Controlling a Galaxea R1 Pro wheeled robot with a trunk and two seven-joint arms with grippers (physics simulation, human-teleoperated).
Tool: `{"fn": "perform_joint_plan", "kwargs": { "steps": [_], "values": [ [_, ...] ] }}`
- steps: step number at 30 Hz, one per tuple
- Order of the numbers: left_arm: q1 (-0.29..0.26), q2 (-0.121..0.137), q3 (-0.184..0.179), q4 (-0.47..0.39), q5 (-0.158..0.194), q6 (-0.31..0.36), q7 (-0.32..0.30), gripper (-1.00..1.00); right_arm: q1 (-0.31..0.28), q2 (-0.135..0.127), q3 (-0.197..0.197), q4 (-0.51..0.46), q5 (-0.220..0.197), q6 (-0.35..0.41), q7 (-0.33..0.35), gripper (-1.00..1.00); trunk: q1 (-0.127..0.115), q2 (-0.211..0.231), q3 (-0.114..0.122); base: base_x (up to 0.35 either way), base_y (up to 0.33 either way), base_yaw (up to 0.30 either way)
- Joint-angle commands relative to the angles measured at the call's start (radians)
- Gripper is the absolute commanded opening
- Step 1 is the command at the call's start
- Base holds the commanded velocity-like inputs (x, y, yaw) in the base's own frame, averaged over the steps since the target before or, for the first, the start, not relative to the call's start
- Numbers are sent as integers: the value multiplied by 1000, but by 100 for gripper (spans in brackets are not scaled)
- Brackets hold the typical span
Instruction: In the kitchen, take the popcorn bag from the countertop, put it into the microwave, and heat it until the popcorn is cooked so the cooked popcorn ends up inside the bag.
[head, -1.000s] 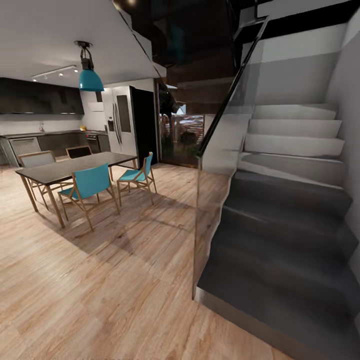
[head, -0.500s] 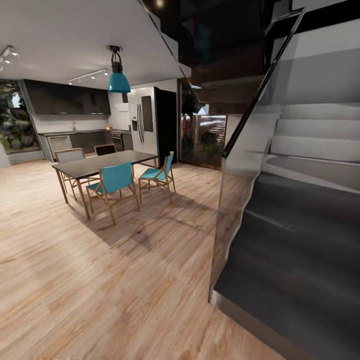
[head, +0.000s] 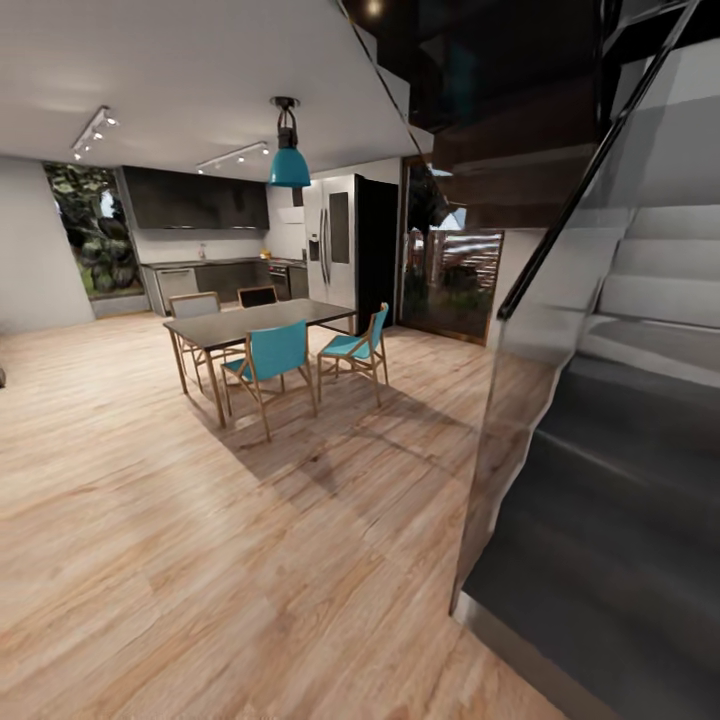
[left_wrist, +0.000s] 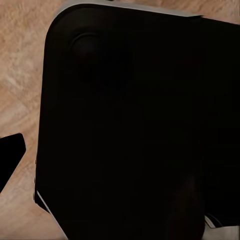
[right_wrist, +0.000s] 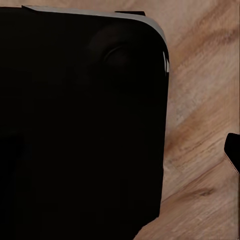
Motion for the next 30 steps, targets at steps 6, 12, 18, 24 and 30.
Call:
{"fn": "perform_joint_plan", "kwargs": {
  "steps": [6, 12, 18, 24, 30],
  "values": [
    [0, 0, 1, -1, 9, -1, 0, 100, 0, 0, -1, 0, 0, -3, -3, 100, 0, 0, -1, 0, 0, 277],
    [0, 0, 1, -1, 11, -1, 1, 100, 0, 0, -1, 0, 0, -4, -3, 100, 0, 0, -1, 0, 0, 277],
    [0, 0, 1, -1, 11, -1, 1, 100, 0, 0, -1, 0, 0, -4, -3, 100, 0, 0, -1, 0, 0, 277],
    [0, 0, 1, -1, 11, -1, 1, 100, 0, 0, -1, 0, 0, -5, -3, 100, 0, 0, -1, 0, 0, 277],
    [1, 0, 1, -1, 11, -1, 1, 100, 0, 0, -1, 0, 0, -5, -3, 100, 0, 0, -1, 0, 0, 277]
  ]
}}
